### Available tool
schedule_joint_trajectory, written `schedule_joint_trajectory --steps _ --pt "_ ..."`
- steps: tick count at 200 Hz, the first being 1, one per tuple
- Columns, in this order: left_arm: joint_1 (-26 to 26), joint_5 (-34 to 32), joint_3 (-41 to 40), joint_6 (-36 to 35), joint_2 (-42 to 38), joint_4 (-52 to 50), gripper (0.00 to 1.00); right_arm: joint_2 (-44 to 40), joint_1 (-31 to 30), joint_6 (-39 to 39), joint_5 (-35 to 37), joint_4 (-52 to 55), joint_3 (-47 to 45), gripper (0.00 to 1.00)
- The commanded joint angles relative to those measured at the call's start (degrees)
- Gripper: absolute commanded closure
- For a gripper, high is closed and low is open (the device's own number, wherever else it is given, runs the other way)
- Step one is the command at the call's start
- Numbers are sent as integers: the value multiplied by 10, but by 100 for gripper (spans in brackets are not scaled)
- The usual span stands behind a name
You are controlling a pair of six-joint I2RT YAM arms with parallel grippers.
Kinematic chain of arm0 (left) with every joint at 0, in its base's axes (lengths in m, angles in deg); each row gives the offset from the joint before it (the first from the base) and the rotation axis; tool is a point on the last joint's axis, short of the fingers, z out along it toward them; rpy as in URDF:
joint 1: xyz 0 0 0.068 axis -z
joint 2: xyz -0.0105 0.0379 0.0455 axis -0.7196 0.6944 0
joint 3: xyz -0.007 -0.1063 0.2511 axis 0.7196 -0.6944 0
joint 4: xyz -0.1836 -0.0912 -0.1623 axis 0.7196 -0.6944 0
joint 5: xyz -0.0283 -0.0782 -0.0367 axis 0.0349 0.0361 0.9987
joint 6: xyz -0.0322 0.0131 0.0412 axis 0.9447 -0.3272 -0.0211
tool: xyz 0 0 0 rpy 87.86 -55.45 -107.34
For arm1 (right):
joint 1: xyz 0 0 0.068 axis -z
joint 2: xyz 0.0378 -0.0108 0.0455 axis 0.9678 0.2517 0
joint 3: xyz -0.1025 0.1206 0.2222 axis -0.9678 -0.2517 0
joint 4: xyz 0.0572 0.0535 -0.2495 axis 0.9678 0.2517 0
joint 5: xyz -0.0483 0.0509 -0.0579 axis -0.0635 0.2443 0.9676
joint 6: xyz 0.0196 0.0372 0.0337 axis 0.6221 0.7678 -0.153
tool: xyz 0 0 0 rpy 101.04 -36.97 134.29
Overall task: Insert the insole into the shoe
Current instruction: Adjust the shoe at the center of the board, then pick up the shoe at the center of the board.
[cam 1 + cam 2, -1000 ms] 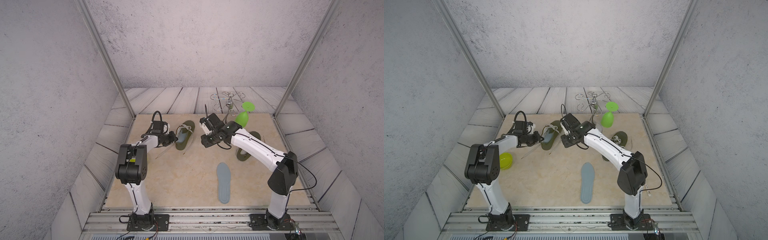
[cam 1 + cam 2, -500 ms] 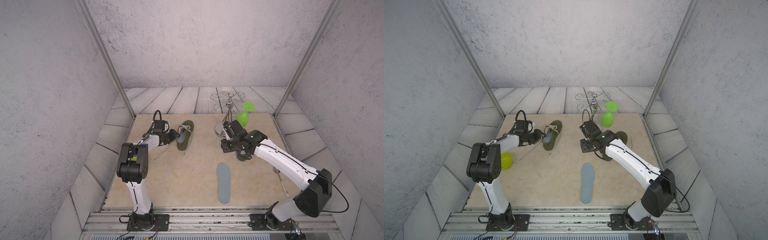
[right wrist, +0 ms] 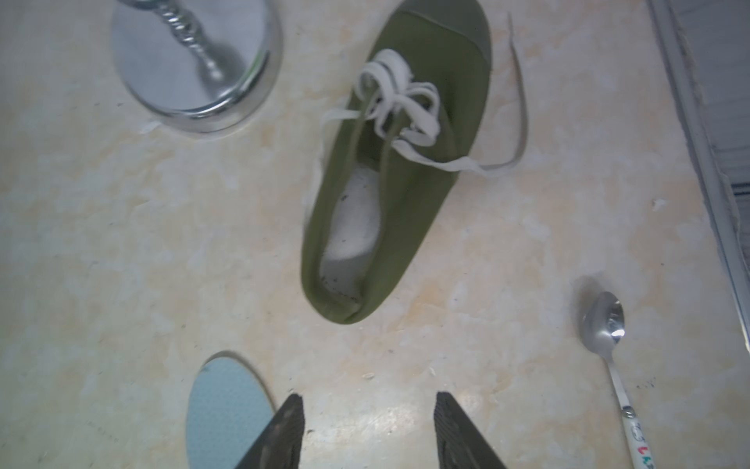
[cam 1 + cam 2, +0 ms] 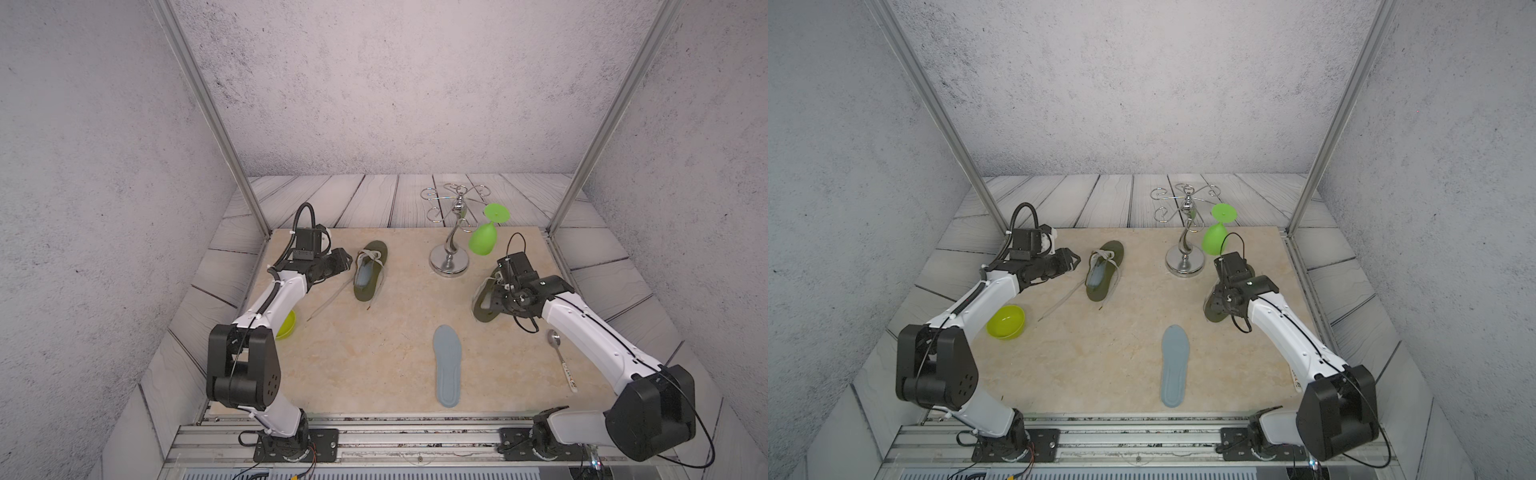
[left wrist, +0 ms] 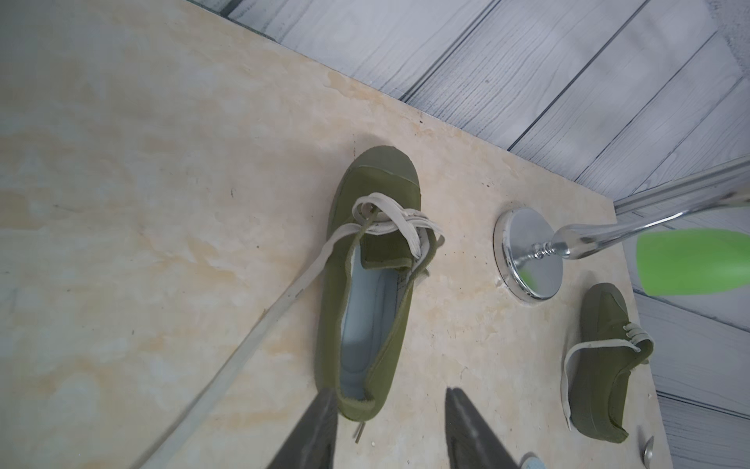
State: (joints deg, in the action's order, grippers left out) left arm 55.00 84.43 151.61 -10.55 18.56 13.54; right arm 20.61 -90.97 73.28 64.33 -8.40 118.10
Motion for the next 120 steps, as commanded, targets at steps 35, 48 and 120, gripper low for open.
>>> schedule_joint_trajectory --steps 35,48,120 --pt "71 -48 -51 -11 -33 -28 54 137 83 -36 -24 -54 56 50" --pt "76 -47 -52 -10 -29 -28 54 174 87 -51 -20 -53 80 53" --pt "91 -38 -42 -6 -7 -23 54 267 90 -58 -70 -88 126 53"
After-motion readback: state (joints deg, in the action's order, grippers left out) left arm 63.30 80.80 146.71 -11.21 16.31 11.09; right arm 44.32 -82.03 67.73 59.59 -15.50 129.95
